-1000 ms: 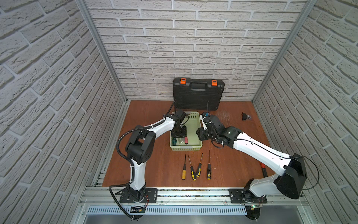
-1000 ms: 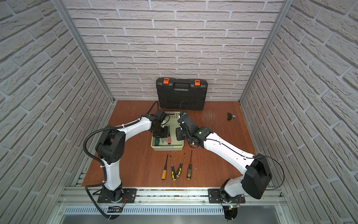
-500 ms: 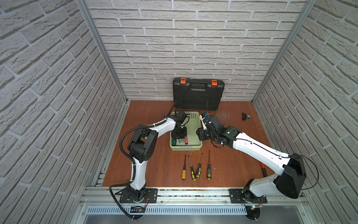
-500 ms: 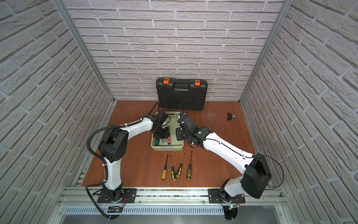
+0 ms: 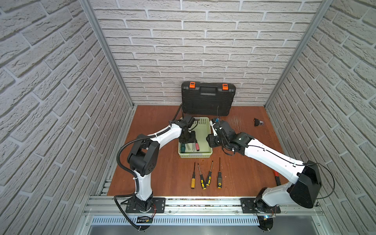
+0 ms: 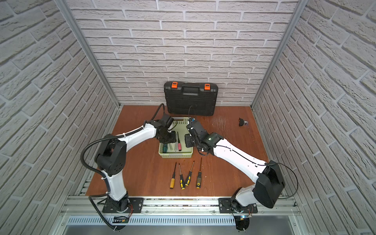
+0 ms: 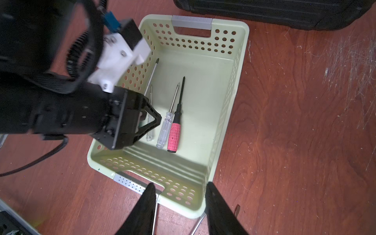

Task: Put the screwdriver in the bin
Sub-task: Place the screwdriver in the bin, then pick up the screwdriver from the bottom-center of the table.

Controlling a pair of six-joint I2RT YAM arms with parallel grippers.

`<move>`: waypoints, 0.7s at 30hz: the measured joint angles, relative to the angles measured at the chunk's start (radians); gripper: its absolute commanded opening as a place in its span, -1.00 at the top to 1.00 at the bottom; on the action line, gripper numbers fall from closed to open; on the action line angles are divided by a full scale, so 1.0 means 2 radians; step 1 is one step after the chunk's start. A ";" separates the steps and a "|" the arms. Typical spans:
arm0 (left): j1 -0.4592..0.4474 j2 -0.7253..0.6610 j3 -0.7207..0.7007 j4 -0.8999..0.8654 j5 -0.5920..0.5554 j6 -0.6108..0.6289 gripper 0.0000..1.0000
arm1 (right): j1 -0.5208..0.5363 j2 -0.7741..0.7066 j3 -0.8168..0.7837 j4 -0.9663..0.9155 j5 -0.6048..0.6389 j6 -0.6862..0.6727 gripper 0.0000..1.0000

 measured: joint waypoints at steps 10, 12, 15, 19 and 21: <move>0.000 -0.140 -0.087 0.034 -0.002 0.015 0.11 | 0.000 -0.017 0.006 -0.062 0.021 0.017 0.14; 0.000 -0.174 -0.112 0.027 -0.002 0.020 0.08 | 0.000 -0.028 0.000 -0.077 0.022 0.027 0.14; 0.000 -0.225 -0.134 0.004 -0.011 0.027 -0.02 | 0.004 -0.045 -0.023 -0.105 0.023 0.049 0.13; 0.000 -0.290 -0.160 -0.010 -0.023 0.028 -0.12 | 0.017 -0.061 -0.064 -0.139 0.022 0.088 0.06; -0.002 -0.322 -0.182 -0.011 -0.026 0.029 -0.15 | 0.032 -0.064 -0.082 -0.155 0.022 0.107 0.04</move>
